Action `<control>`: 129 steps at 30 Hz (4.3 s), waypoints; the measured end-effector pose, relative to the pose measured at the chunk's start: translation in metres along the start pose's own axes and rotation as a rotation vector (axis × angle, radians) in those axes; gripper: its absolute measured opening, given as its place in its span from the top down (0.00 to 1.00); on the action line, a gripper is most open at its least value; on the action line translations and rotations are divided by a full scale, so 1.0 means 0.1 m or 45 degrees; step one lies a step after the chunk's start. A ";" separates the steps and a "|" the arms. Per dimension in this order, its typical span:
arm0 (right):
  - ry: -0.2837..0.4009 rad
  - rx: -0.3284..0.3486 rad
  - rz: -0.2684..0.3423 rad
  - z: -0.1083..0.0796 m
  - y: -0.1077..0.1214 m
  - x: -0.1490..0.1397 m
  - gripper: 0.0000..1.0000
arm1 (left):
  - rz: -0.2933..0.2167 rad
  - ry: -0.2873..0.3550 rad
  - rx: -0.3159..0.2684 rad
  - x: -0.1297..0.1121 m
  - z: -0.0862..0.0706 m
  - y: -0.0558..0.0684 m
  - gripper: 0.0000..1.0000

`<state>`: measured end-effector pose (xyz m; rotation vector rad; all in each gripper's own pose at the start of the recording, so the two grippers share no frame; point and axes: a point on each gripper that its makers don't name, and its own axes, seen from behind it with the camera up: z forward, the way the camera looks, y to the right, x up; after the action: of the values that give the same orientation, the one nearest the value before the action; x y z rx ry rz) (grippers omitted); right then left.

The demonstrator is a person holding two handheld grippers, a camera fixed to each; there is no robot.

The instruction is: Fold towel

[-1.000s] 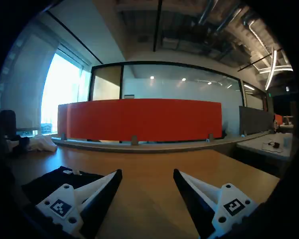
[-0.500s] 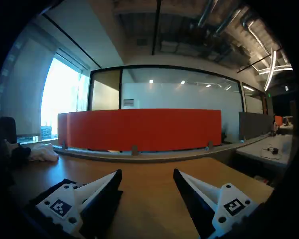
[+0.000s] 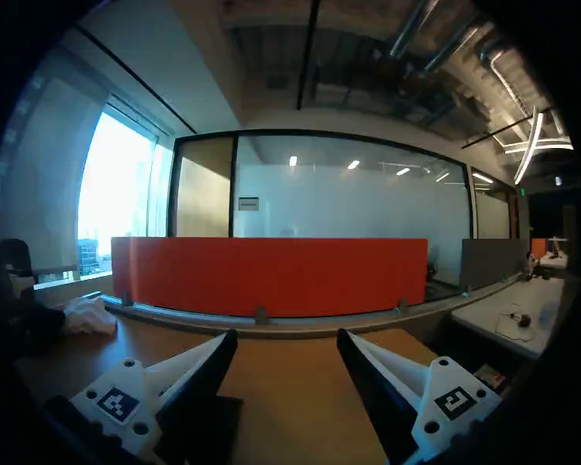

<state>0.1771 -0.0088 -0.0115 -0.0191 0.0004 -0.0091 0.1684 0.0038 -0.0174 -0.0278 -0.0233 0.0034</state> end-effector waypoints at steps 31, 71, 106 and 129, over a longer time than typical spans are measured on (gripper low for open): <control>-0.288 0.508 -0.230 -0.19 -0.84 0.00 0.00 | 0.092 -0.281 -0.381 0.02 -0.05 0.57 0.03; -0.705 0.758 -0.368 -0.55 -1.05 -1.70 0.00 | 0.254 -0.702 -0.673 -1.72 -0.37 1.12 0.03; -1.023 0.847 -0.390 -0.99 -0.99 -3.00 0.00 | 0.344 -1.077 -0.823 -3.06 -0.73 1.44 0.04; -1.083 0.913 -0.416 -1.08 -1.03 -3.15 0.27 | 0.398 -1.072 -0.807 -3.10 -0.73 1.42 0.16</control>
<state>-0.1386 -0.1108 -0.1177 0.6955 -0.8558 -0.3262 -0.1398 0.1427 -0.1011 -0.6631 -0.8623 0.3207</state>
